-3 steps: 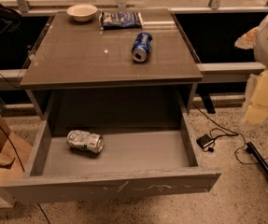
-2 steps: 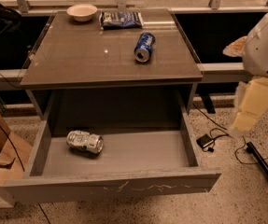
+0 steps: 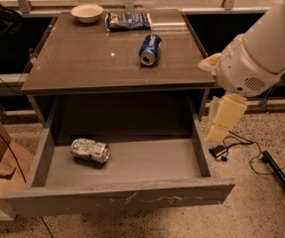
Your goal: Pick 7up can from top drawer and place on counter
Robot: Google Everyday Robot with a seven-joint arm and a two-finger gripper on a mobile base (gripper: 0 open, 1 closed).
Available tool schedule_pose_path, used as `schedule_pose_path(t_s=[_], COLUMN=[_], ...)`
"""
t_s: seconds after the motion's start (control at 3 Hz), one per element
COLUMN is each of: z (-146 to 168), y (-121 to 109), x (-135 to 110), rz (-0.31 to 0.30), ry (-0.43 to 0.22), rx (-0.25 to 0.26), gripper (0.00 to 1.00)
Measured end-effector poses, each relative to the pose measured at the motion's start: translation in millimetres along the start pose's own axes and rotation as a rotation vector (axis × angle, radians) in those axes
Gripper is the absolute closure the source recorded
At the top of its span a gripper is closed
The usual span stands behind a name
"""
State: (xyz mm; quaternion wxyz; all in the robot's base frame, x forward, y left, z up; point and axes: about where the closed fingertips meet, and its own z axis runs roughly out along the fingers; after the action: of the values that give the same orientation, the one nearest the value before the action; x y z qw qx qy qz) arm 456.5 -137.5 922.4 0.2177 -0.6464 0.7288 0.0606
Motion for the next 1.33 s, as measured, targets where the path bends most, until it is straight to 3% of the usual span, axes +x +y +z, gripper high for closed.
schedule_pose_path(t_s=[0.33, 0.67, 1.33], z=[2, 10, 90], y=[-2, -3, -15], x=[-1, 2, -54], rz=[0.001, 0.059, 0.026], ry=[-0.007, 0.003, -0.127], rx=[0.002, -0.008, -0.078], gripper=[0.0, 0.0, 0.0])
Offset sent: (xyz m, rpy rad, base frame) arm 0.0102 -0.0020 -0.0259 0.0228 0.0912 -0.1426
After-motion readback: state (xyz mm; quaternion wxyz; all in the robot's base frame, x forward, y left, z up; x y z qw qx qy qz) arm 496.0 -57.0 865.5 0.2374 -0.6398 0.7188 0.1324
